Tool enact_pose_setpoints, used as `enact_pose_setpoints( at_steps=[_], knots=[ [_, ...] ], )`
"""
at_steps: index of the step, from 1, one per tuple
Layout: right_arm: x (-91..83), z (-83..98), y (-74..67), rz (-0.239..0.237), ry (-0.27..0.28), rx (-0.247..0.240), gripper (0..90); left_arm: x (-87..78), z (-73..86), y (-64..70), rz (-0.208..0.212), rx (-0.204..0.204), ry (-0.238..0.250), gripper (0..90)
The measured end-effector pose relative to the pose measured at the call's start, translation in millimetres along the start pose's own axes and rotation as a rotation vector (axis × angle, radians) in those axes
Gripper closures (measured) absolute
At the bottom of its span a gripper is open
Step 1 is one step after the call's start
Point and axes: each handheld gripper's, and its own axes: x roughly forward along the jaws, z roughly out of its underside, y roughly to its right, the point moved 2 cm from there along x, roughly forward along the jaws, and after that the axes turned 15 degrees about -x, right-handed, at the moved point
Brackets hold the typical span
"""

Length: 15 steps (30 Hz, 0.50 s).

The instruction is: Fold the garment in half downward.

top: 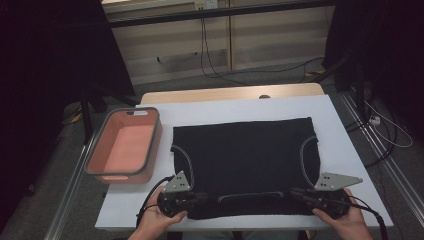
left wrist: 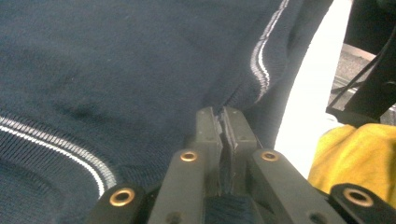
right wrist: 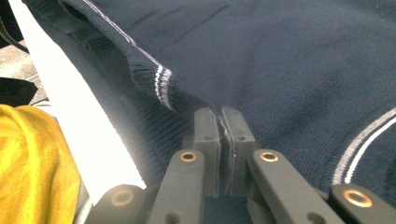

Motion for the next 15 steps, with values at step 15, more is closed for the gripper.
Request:
enact_pose_setpoints(
  at_steps=[15],
  knots=[
    [4.7, -0.8, 1.9, 0.021, 0.003, 0.036, 50.5, -7.8, 0.0, -13.2, -0.033, -0.05, 0.094, 51.4]
  ],
)
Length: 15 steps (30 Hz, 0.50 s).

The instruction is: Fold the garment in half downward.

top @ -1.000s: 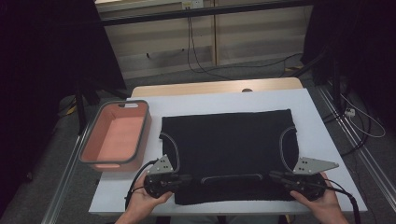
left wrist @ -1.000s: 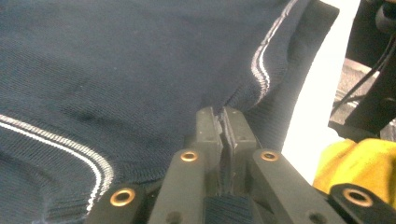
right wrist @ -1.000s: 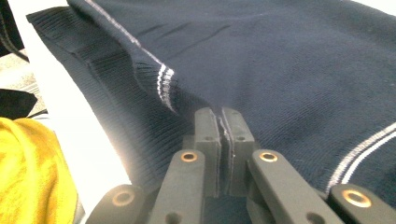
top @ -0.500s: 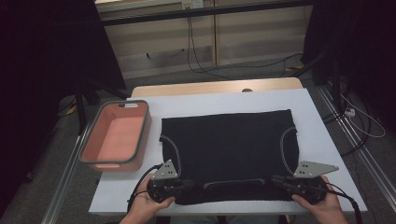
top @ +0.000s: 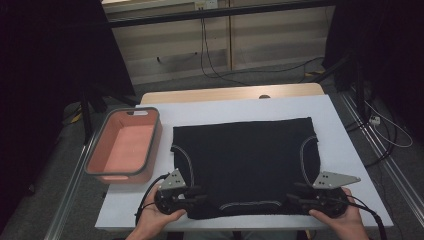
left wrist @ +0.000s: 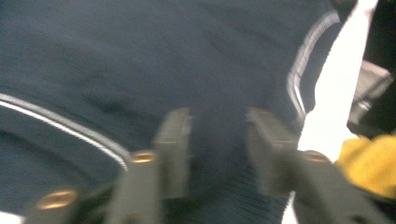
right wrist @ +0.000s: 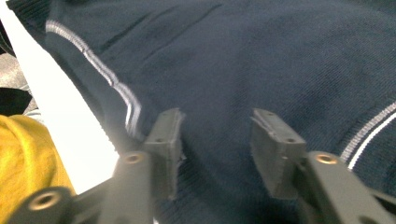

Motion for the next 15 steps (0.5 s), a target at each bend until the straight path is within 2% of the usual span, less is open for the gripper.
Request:
enact_pose_setpoints(
  at_steps=[4, 9, 12, 15],
  knots=[
    [4.7, -2.1, 1.3, 0.024, 0.008, 0.006, 37.7, -3.4, -2.6, -9.9, -0.059, -0.022, 0.04, 34.0],
    [4.6, -6.0, 1.8, 0.028, 0.038, 0.008, 32.2, -2.1, -2.6, -18.3, -0.105, -0.023, 0.051, 23.9],
    [3.8, -8.6, 1.7, 0.026, 0.056, 0.006, 29.4, -0.3, -3.6, -21.8, -0.115, -0.034, 0.063, 15.2],
    [6.5, -11.2, 1.8, 0.028, 0.062, -0.001, 26.6, 1.3, -4.2, -23.9, -0.123, -0.036, 0.066, 11.5]
  ],
)
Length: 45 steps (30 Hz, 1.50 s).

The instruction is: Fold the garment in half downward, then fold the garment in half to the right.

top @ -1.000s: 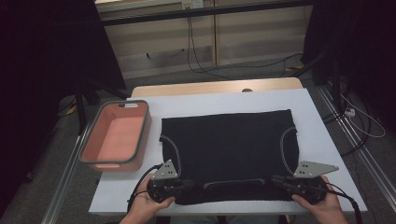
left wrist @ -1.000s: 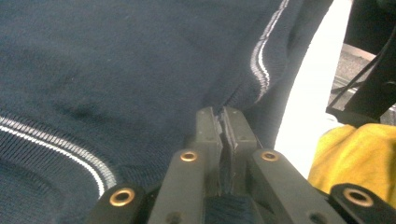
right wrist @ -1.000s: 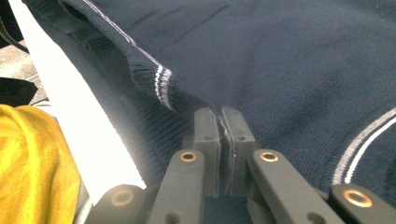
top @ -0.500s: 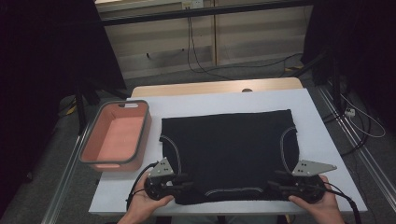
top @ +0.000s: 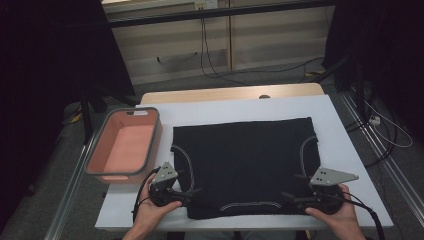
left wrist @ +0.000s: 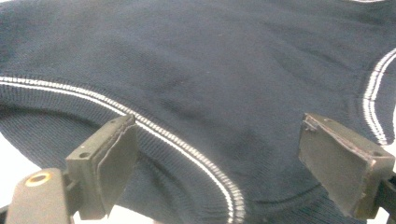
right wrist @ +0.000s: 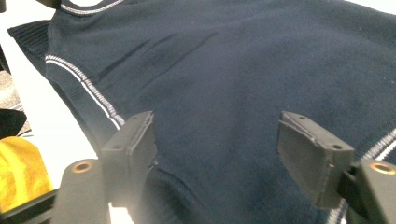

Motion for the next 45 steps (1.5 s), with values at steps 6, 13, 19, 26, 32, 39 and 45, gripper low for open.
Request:
enact_pose_setpoints(
  at_steps=[6, 13, 19, 26, 32, 39, 45],
  knots=[
    [14.9, -7.9, -4.7, -0.015, 0.0, -0.004, 25.2, 0.7, 0.0, -1.5, -0.028, 0.003, 0.003, 9.0],
    [34.8, -25.1, -13.8, -0.057, 0.008, -0.045, 24.0, 0.8, -1.6, -4.9, -0.032, -0.005, 0.024, 6.1],
    [52.5, -40.1, -21.7, -0.086, 0.012, -0.071, 22.8, -2.0, -2.8, -7.8, -0.016, -0.024, 0.044, 5.3],
    [70.8, -56.7, -33.4, -0.132, 0.028, -0.081, 24.9, -5.7, -3.4, -10.9, -0.036, -0.037, 0.069, 5.8],
    [84.1, -68.5, -48.4, -0.178, 0.033, -0.102, 25.6, -6.7, -3.9, -12.1, -0.047, -0.036, 0.076, 6.1],
    [97.8, -82.6, -67.4, -0.23, 0.049, -0.128, 26.6, -9.0, -4.3, -16.0, -0.057, -0.039, 0.087, 6.7],
    [109.8, -91.3, -83.8, -0.27, 0.048, -0.168, 26.5, -8.6, -4.3, -14.0, -0.064, -0.037, 0.086, 7.1]
  ],
)
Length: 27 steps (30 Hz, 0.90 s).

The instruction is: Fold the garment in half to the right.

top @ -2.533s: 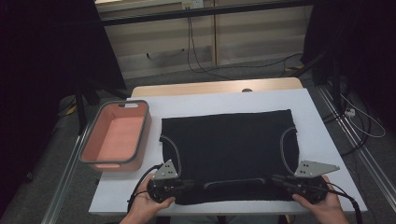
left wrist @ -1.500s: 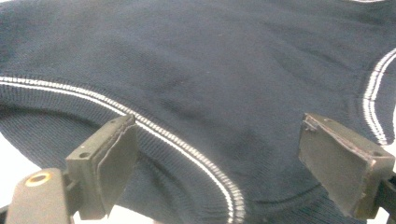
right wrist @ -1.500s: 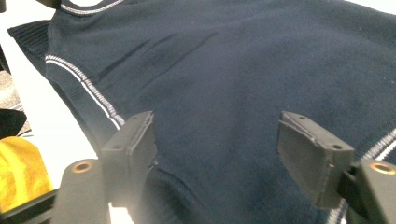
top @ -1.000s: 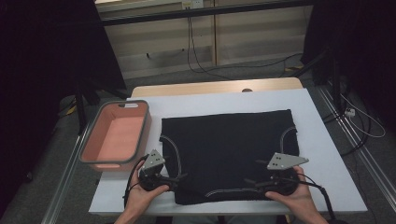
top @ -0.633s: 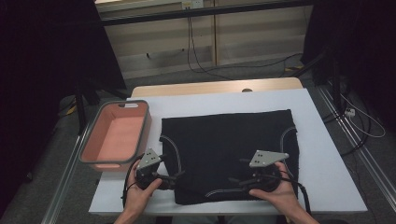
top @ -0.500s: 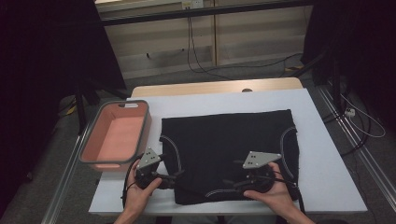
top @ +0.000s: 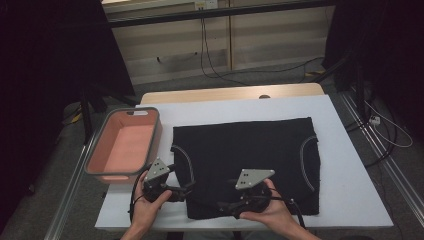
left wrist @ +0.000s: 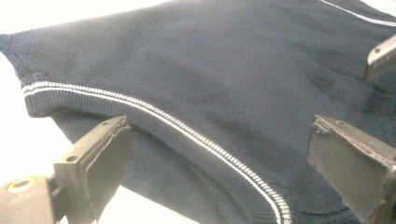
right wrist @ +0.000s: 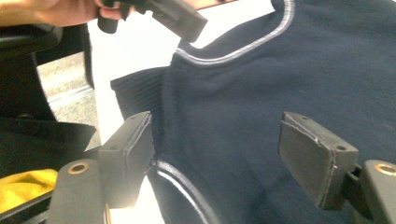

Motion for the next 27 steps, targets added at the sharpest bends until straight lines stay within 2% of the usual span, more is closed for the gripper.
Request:
enact_pose_setpoints(
  at_steps=[7, 9, 14, 19, 22, 27],
  knots=[
    [21.5, -15.2, -13.2, -0.052, -0.004, -0.037, 28.7, -0.5, -4.7, -1.7, -0.032, -0.001, 0.015, 7.6],
    [28.9, -21.2, -16.4, -0.065, -0.005, -0.045, 33.8, -1.4, -5.7, -2.8, -0.034, -0.002, 0.017, 7.6],
    [47.7, -30.8, -21.0, -0.073, -0.032, -0.066, 38.3, -3.1, -5.2, -3.2, -0.028, 0.013, 0.023, 7.6],
    [62.1, -35.5, -21.7, -0.079, -0.047, -0.08, 36.0, -4.4, -5.6, -4.4, -0.055, 0.029, 0.037, 7.5],
    [68.4, -39.1, -24.4, -0.068, -0.054, -0.102, 32.9, -5.0, -5.6, -7.3, -0.052, -0.001, 0.039, 7.2],
    [81.2, -43.1, -28.1, -0.078, -0.066, -0.103, 30.9, -4.5, -4.9, -7.8, -0.05, 0.008, 0.031, 7.3]
  ],
)
